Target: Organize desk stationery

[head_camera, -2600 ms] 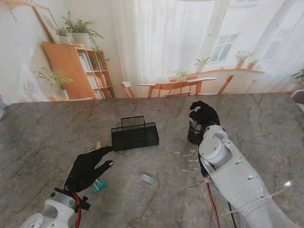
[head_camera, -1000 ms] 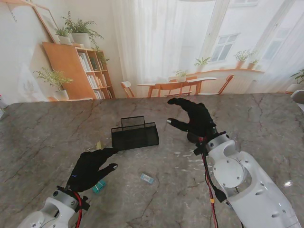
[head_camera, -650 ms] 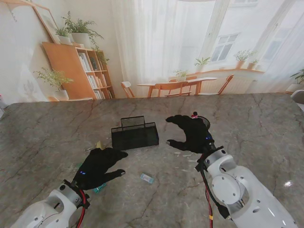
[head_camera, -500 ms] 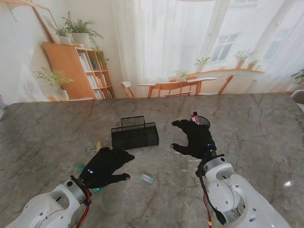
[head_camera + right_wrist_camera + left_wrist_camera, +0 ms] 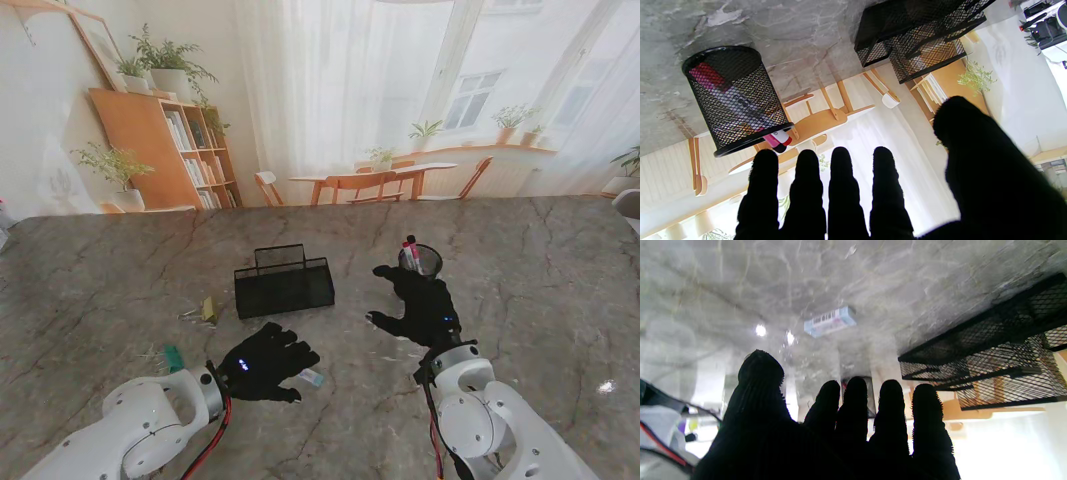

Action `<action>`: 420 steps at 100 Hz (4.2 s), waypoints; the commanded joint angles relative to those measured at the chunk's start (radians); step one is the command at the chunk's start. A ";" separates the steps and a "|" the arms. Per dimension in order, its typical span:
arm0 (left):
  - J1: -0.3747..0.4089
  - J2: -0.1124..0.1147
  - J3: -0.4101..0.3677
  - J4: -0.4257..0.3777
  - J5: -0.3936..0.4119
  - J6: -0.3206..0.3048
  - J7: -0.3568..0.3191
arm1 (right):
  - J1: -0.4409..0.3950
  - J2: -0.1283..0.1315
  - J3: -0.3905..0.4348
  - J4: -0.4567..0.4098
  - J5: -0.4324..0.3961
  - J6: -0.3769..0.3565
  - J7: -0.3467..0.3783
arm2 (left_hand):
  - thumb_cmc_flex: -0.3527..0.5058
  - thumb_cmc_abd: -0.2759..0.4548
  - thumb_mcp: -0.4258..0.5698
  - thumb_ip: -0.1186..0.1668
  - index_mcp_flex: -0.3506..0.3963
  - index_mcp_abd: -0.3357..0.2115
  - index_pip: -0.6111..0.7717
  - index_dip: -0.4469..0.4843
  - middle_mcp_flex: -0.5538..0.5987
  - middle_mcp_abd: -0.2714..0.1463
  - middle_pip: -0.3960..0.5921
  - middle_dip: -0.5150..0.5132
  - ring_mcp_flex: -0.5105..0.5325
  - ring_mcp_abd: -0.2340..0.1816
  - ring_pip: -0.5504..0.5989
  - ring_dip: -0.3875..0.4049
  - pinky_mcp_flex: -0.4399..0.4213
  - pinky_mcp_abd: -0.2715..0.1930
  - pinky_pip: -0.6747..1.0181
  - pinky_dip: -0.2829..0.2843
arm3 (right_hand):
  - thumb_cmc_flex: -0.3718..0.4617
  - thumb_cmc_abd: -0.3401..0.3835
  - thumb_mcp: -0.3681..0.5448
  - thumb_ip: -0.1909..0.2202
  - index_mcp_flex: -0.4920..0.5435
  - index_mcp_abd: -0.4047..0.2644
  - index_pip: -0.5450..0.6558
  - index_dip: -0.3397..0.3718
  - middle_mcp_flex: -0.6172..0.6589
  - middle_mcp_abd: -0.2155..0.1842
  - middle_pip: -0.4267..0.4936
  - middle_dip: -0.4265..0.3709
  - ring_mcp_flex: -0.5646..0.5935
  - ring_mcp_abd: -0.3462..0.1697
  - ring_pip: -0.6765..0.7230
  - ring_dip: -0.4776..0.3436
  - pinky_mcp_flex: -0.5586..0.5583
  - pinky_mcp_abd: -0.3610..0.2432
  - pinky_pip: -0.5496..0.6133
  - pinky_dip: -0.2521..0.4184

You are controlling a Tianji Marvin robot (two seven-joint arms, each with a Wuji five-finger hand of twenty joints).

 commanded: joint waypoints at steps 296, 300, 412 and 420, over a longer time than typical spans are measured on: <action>-0.291 -0.007 0.392 0.352 -0.269 0.183 -0.033 | -0.016 -0.055 0.015 0.020 0.150 0.034 -0.131 | 0.427 -0.315 0.258 -0.028 -0.015 -0.232 0.695 0.322 0.498 -0.128 0.065 0.360 0.567 -0.084 0.237 0.413 0.514 -0.127 0.511 0.068 | -0.051 0.181 -0.061 -0.016 0.132 0.000 0.085 0.065 0.119 0.016 0.036 0.090 0.083 0.001 0.051 0.083 0.010 0.051 0.030 0.087; -0.291 -0.006 0.392 0.352 -0.271 0.177 -0.034 | -0.016 -0.056 0.015 0.020 0.152 0.036 -0.133 | 0.427 -0.321 0.253 -0.026 0.033 -0.242 0.629 0.261 0.505 -0.132 0.061 0.355 0.569 -0.085 0.235 0.409 0.511 -0.127 0.509 0.070 | -0.051 0.183 -0.062 -0.016 0.132 0.000 0.086 0.066 0.120 0.017 0.036 0.090 0.084 0.000 0.051 0.084 0.010 0.051 0.031 0.088; -0.241 -0.032 0.303 0.353 -0.294 0.079 0.112 | -0.013 -0.068 0.015 0.033 0.175 0.036 -0.179 | 0.386 -0.369 0.145 0.052 0.244 -0.223 0.883 -0.151 0.604 -0.067 0.152 0.365 0.611 -0.100 0.442 0.373 0.580 -0.112 0.430 0.079 | -0.042 0.237 -0.094 -0.012 0.188 0.007 0.124 0.094 0.141 0.023 0.042 0.099 0.094 0.001 0.059 0.091 0.018 0.055 0.044 0.098; -0.263 -0.031 0.325 0.365 -0.298 0.072 0.108 | -0.014 -0.069 0.015 0.031 0.176 0.039 -0.180 | 0.382 -0.334 0.142 0.046 0.203 -0.235 0.892 -0.140 0.566 -0.077 0.160 0.382 0.574 -0.113 0.445 0.384 0.552 -0.121 0.423 0.087 | -0.039 0.238 -0.095 -0.012 0.189 0.007 0.125 0.095 0.141 0.022 0.043 0.100 0.094 0.003 0.060 0.092 0.019 0.056 0.045 0.098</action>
